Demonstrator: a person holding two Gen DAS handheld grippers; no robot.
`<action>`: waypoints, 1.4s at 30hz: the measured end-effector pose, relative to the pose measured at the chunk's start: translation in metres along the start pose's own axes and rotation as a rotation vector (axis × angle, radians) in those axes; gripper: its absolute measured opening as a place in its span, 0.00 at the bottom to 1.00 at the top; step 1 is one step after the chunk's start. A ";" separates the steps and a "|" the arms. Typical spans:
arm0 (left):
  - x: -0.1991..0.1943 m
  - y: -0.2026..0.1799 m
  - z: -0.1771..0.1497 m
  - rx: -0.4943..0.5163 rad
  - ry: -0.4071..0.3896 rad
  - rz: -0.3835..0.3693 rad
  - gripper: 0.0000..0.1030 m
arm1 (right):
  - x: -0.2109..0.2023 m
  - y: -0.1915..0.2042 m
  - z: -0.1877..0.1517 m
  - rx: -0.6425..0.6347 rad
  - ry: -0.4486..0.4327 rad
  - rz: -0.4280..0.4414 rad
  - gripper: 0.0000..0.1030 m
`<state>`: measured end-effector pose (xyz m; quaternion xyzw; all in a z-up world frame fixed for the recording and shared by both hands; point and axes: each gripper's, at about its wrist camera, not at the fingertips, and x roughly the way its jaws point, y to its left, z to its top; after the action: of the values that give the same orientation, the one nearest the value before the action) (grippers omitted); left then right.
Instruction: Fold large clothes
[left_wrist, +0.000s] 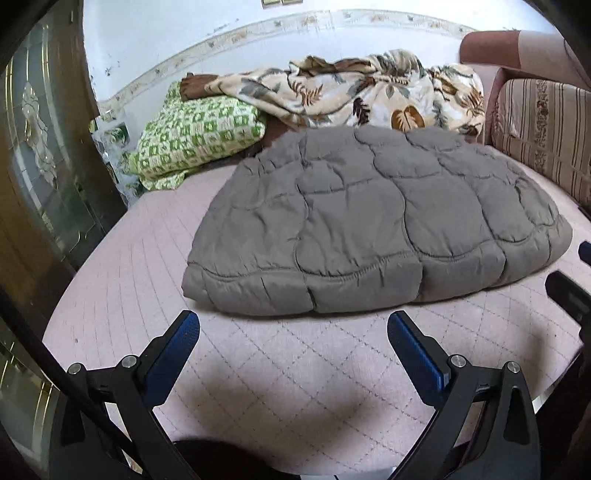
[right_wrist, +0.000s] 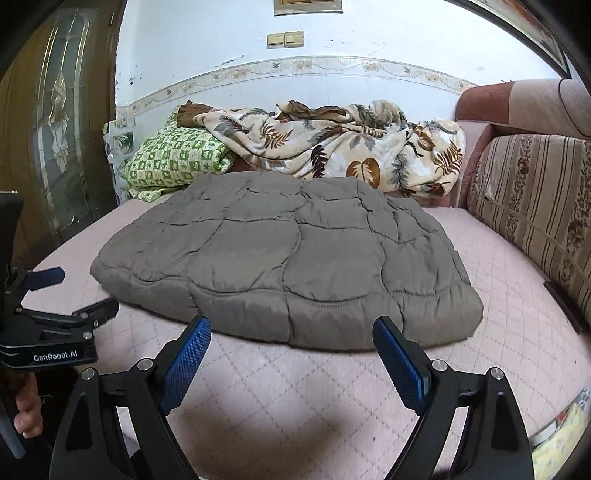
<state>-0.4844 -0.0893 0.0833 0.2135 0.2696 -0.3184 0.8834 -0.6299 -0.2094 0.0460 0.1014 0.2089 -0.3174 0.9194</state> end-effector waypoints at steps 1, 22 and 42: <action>-0.001 0.001 0.000 0.002 -0.002 0.001 0.99 | -0.002 0.001 -0.001 0.001 -0.001 -0.003 0.89; 0.013 -0.002 0.004 0.028 0.058 0.032 0.99 | 0.006 0.000 -0.008 -0.001 0.039 -0.010 0.89; 0.014 -0.004 0.004 0.046 0.067 0.029 0.99 | 0.008 0.000 -0.008 0.002 0.045 -0.008 0.89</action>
<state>-0.4765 -0.1009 0.0768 0.2483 0.2887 -0.3045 0.8731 -0.6268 -0.2115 0.0347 0.1086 0.2299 -0.3190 0.9130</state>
